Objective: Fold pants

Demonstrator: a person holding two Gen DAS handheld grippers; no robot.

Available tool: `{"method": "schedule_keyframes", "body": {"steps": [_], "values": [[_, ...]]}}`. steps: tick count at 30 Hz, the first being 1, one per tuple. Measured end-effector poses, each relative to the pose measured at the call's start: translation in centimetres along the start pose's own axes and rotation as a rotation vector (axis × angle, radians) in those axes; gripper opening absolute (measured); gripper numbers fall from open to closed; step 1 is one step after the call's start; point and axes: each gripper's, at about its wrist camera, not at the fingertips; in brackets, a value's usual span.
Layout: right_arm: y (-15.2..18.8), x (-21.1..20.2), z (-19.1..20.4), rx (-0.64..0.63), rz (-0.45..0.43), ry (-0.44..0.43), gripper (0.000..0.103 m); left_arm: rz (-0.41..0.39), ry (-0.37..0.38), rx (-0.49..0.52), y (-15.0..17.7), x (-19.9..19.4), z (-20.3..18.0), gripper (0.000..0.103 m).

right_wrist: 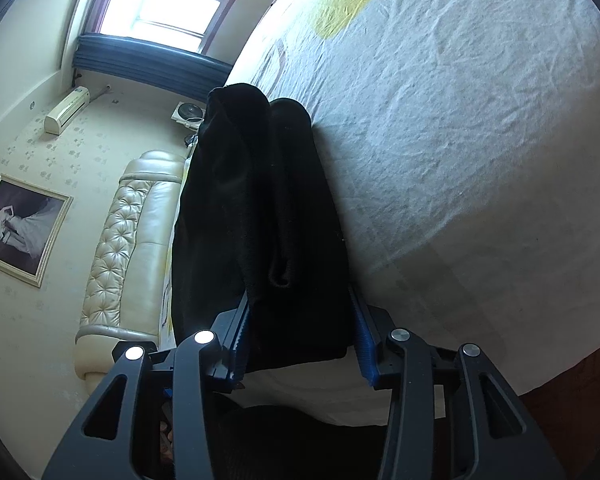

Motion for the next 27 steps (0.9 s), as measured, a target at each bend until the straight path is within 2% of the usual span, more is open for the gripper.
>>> {"method": "schedule_keyframes", "body": {"steps": [6, 9, 11, 12, 13, 15, 16, 18, 20, 24, 27], "values": [[0.4, -1.2, 1.2, 0.021, -0.017, -0.044, 0.039, -0.002, -0.013, -0.001, -0.3, -0.9, -0.3, 0.036], [0.3, -1.5, 1.2, 0.002, -0.009, -0.011, 0.041, 0.032, 0.015, -0.024, -0.7, -0.6, 0.4, 0.037], [0.0, -1.2, 2.0, -0.044, 0.025, 0.021, 0.047, 0.049, 0.058, -0.045, -0.7, -1.0, 0.9, 0.041], [-0.3, -1.4, 2.5, -0.070, 0.038, 0.045, 0.056, 0.051, 0.076, -0.064, -0.7, -1.5, 1.3, 0.044], [-0.6, -1.7, 3.0, -0.094, 0.043, 0.049, 0.060, 0.049, 0.092, -0.080, -0.7, -2.1, 1.7, 0.052], [-1.5, -2.5, 3.9, -0.133, 0.030, 0.014, 0.077, 0.017, 0.120, -0.087, -0.8, -3.6, 2.4, 0.066], [-2.1, -2.8, 4.3, -0.149, 0.020, 0.001, 0.079, -0.019, 0.107, -0.074, -1.1, -4.4, 2.5, 0.073], [-3.5, -2.7, 4.2, -0.165, 0.011, 0.006, 0.081, -0.073, 0.069, -0.012, -2.5, -5.2, 2.3, 0.080], [-5.0, -1.8, 3.9, -0.159, 0.016, 0.027, 0.081, -0.084, 0.059, 0.022, -4.3, -4.7, 2.1, 0.084], [-7.9, 0.8, 2.4, -0.116, 0.043, 0.021, 0.081, -0.040, 0.056, 0.039, -8.2, -1.6, 1.8, 0.086], [-9.4, 2.4, 1.9, -0.087, 0.043, -0.032, 0.081, -0.005, 0.069, 0.010, -11.1, 1.2, 1.8, 0.086]]}}
Point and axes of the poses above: each gripper's, at about its wrist camera, not at the fingertips, and x roughly the way its jaws point, z to its left, y to its underside, and after that the axes turned 12 degrees about -y, right-handed
